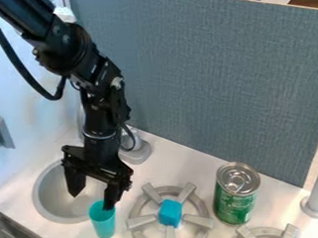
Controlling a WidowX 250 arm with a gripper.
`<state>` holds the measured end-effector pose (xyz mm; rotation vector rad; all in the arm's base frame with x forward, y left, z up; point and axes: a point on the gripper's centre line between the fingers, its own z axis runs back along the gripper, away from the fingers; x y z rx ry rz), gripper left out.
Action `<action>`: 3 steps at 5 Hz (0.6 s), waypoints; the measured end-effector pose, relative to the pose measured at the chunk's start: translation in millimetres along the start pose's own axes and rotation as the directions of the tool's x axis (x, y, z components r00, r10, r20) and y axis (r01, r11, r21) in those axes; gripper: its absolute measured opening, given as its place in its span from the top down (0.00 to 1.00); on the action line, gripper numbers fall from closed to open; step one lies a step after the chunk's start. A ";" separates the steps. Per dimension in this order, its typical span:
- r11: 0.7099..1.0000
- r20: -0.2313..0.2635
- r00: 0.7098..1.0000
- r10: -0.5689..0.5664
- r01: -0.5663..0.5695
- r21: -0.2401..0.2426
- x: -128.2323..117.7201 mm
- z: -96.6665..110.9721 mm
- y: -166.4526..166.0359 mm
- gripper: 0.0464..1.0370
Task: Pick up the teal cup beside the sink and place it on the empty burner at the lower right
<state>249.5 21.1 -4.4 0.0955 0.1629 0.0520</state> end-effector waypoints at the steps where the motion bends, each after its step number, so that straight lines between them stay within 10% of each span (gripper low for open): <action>1: 1.000 -0.024 1.000 -0.003 0.003 0.000 -2.7 -7.3 -1.2 0.04; 3: 0.999 0.065 0.997 -0.038 0.037 0.009 4.2 -21.7 -6.7 0.04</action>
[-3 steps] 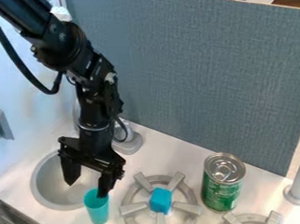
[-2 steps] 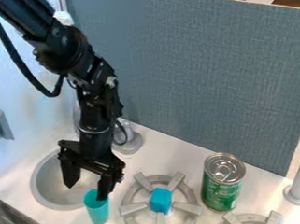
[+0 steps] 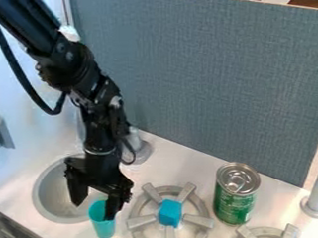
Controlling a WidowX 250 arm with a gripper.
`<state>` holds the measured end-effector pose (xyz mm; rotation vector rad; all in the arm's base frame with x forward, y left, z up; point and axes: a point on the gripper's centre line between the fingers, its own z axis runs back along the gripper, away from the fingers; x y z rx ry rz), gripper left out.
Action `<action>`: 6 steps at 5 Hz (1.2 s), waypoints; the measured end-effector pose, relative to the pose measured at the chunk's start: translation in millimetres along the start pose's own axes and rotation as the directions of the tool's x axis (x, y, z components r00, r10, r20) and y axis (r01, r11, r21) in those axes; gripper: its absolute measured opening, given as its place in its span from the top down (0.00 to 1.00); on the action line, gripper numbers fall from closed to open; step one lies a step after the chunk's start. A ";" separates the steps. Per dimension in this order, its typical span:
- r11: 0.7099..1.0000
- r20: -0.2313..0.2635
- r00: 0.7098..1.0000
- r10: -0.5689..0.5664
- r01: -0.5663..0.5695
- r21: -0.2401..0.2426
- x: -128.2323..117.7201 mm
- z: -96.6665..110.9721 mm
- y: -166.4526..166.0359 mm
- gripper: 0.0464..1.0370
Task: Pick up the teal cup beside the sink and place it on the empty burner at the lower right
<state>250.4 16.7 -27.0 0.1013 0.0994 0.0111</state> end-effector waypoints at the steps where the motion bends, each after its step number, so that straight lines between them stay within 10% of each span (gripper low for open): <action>1: 1.000 0.034 0.999 0.008 -0.008 0.000 3.9 -9.3 -5.0 0.04; 6: 0.997 0.022 0.997 0.072 -0.071 -0.010 24.0 -31.9 -9.2 0.04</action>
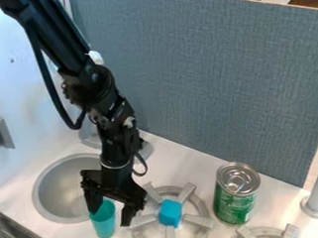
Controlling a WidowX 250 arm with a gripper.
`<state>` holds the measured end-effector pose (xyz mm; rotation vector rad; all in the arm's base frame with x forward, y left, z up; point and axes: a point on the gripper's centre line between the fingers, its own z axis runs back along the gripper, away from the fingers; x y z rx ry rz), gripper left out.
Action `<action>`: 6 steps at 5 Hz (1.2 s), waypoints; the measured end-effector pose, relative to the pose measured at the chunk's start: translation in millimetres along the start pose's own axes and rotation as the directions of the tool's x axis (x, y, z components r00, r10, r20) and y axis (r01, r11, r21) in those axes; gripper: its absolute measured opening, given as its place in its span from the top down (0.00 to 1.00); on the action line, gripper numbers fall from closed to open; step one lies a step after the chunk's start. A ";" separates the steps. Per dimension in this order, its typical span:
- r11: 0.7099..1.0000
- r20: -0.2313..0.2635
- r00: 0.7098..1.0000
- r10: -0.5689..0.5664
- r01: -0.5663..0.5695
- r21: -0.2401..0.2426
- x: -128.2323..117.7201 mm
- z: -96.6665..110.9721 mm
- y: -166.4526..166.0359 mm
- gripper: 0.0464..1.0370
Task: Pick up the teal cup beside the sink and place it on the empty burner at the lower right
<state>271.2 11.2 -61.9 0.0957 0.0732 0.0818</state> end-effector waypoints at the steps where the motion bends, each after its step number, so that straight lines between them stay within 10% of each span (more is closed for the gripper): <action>1: 1.000 -0.014 1.000 0.005 -0.005 0.001 -0.2 -5.6 -0.5 0.04; 4: 1.000 -0.038 0.999 -0.001 0.002 0.003 4.6 -20.3 -7.9 0.09; 6: 1.000 -0.052 0.999 0.000 0.001 0.024 3.5 -19.6 -3.7 0.68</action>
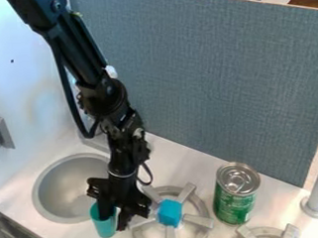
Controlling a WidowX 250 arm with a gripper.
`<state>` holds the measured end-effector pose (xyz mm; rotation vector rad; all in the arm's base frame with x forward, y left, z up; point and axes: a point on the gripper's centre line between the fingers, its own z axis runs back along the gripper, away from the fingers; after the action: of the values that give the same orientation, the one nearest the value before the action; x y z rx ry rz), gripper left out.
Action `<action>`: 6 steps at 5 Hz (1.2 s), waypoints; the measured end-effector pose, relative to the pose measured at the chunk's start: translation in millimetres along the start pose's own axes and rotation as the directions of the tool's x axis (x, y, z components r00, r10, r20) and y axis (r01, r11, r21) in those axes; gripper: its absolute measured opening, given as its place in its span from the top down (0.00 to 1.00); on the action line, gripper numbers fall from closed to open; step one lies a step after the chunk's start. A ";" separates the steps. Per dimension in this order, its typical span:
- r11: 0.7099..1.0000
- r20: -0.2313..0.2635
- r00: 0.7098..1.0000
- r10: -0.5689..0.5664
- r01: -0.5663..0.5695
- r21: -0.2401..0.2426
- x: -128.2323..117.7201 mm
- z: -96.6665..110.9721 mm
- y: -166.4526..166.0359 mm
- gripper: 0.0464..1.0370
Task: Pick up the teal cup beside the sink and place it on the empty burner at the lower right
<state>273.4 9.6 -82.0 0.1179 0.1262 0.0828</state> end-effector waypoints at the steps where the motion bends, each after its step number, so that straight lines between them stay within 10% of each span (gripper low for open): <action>1: 1.000 -0.027 1.000 -0.007 0.007 0.005 -4.3 0.0 1.3 0.88; 2: 0.997 -0.079 0.996 -0.046 0.051 0.061 -13.0 13.6 -0.7 0.94; 3: 0.980 -0.016 0.980 -0.200 0.200 0.004 -33.9 57.7 -33.9 0.94; 6: 0.875 0.094 0.874 -0.476 0.482 -0.047 -72.1 91.1 -150.0 0.94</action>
<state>225.3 -155.5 -1.9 0.0176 0.0696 -0.4165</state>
